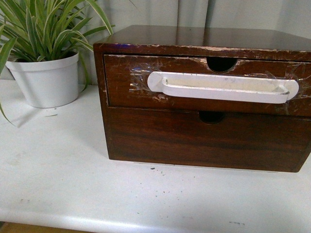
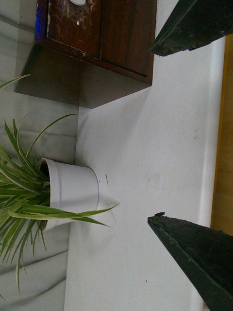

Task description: Open drawer

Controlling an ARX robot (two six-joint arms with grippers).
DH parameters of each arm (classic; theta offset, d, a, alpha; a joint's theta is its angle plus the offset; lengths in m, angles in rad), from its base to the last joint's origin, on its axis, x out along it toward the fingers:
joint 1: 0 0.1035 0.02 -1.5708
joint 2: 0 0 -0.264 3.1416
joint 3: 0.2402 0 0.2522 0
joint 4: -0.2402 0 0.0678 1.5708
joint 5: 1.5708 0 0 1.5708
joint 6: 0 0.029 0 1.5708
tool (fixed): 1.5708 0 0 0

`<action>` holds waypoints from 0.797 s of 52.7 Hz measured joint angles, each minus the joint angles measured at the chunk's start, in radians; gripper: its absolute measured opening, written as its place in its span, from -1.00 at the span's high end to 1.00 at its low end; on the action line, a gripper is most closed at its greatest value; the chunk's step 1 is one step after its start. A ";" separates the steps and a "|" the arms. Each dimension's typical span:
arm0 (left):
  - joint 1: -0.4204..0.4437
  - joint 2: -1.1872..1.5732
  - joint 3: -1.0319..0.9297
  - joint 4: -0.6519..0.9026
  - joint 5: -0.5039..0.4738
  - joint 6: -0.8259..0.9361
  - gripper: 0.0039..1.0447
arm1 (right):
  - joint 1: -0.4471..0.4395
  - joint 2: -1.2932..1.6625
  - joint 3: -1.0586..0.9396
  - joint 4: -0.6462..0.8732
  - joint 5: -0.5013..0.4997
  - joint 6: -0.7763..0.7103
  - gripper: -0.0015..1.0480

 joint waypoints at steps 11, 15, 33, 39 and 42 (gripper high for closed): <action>0.000 0.000 0.000 0.000 0.000 0.000 -0.88 | 0.000 0.000 0.000 0.000 0.000 0.000 -0.83; 0.000 0.000 0.000 0.000 0.000 0.000 -0.88 | 0.000 0.000 0.000 0.000 0.000 0.000 -0.83; 0.000 0.000 0.000 0.000 0.000 0.000 -0.88 | 0.000 0.000 0.000 0.000 0.000 0.000 -0.83; 0.000 0.000 0.000 0.000 0.000 0.000 -0.88 | 0.000 0.000 0.000 0.000 0.000 0.000 -0.83; 0.000 0.000 0.000 0.000 0.000 0.000 -0.88 | 0.000 0.000 0.000 0.000 0.000 0.000 -0.83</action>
